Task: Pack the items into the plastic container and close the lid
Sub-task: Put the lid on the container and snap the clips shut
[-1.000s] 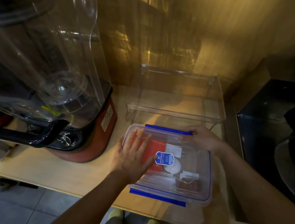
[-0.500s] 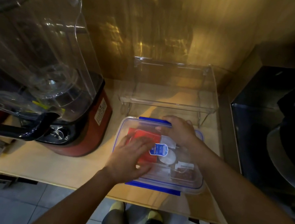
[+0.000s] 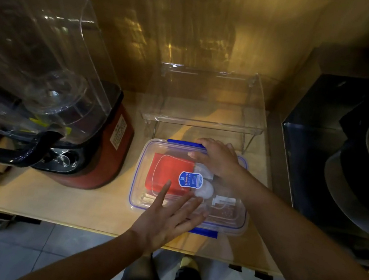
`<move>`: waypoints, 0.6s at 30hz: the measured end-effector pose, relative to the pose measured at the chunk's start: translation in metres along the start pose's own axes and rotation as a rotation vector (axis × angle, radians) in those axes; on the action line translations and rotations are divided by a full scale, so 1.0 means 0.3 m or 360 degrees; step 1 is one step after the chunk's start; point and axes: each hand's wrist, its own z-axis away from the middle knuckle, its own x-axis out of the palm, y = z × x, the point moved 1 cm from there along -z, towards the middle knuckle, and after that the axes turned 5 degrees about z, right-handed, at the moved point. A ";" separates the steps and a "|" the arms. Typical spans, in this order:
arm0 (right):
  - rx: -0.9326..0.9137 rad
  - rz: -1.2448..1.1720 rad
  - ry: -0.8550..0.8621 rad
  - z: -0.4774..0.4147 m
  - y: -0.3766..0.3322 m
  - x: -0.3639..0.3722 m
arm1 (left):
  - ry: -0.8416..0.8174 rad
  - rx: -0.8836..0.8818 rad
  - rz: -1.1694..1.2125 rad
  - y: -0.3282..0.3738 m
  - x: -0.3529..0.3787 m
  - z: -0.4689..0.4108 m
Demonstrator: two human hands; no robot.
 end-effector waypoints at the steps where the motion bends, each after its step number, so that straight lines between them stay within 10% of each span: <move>1: -0.0002 0.0015 -0.0001 0.000 -0.001 0.001 | 0.0017 0.0013 0.0016 -0.002 -0.004 0.002; 18: 0.0030 -0.0003 0.0006 0.005 0.002 -0.006 | 0.0137 0.0343 0.0409 -0.097 -0.058 -0.112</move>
